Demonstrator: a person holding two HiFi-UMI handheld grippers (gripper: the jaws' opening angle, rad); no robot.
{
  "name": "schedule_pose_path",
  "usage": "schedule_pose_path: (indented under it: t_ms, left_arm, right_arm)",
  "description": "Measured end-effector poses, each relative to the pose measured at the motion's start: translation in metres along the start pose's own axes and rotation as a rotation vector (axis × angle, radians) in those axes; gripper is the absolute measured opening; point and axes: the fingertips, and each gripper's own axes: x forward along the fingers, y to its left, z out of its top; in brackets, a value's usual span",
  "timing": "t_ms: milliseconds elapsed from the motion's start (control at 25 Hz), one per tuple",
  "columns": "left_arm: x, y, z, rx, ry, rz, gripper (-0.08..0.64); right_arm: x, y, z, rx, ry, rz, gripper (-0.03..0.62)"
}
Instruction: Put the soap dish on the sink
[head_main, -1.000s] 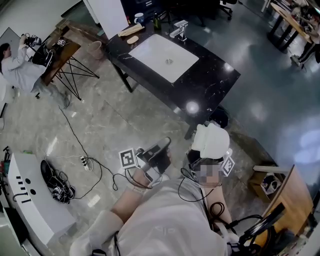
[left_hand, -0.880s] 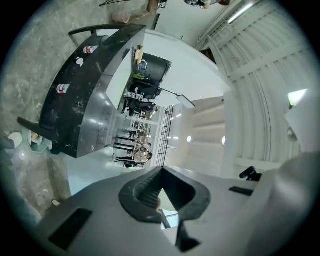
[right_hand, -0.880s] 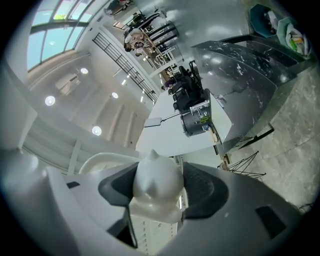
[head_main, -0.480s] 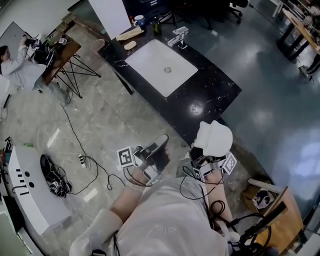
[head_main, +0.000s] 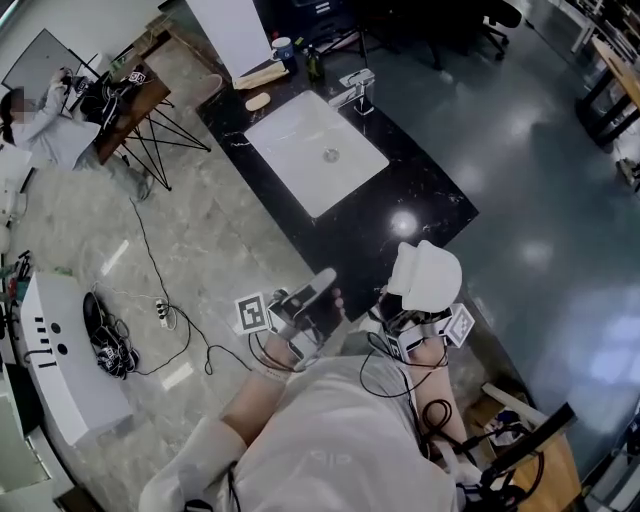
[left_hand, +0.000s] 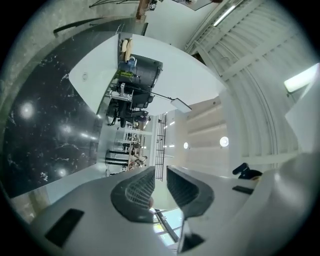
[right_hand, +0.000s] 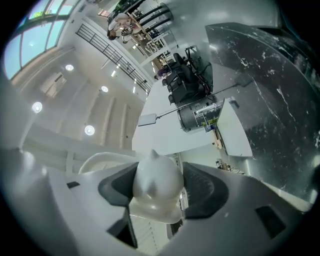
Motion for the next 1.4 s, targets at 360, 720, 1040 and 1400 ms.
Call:
schedule_pose_path:
  t_ms: [360,720,1040,1400]
  left_arm:
    - [0.029,0.022,0.005,0.015,-0.028,0.036,0.156]
    - [0.02,0.032,0.037,-0.013,-0.105,0.076,0.156]
    - [0.005,0.029,0.071,-0.004,-0.151,0.091,0.156]
    - [-0.029,0.019,0.101,0.015,-0.254,0.104,0.15]
  right_arm:
    - [0.019,-0.012,0.041,0.031,0.042,-0.014,0.275]
    - [0.04,-0.031,0.051,0.025,0.062,-0.031,0.275]
    - [0.066,-0.06,0.05,-0.021,0.105,-0.102,0.275]
    - [0.098,-0.106,0.047,-0.12,0.214,-0.204,0.275]
